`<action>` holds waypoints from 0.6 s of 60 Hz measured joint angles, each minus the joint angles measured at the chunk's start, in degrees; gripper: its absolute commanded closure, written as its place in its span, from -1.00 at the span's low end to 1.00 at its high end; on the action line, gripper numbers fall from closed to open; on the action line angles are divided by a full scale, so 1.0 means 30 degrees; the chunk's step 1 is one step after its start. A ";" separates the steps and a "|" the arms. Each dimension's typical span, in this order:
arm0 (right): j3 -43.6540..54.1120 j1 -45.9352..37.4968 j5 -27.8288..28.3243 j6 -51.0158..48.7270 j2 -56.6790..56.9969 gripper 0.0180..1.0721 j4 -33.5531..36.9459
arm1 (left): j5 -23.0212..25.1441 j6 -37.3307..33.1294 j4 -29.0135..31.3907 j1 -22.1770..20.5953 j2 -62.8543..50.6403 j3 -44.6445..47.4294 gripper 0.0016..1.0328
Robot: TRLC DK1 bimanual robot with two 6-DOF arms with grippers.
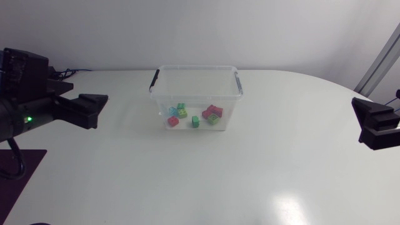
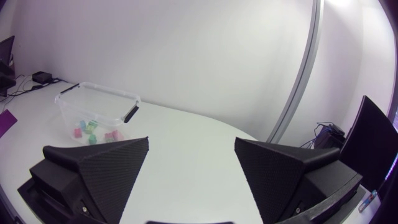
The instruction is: Place the duplo bricks in the container
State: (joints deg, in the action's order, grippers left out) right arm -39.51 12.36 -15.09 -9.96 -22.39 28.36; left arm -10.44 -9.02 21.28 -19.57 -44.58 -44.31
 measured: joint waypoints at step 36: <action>0.1566 -0.1217 -0.0066 -0.1078 0.3235 -0.90 -0.0022 | -0.2215 -0.0022 -0.0197 -0.0255 0.4248 0.2703 -0.92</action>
State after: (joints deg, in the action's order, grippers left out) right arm -34.81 8.71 -15.29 -13.19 -12.69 28.29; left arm -17.08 -9.08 20.69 -20.34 -31.83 -36.21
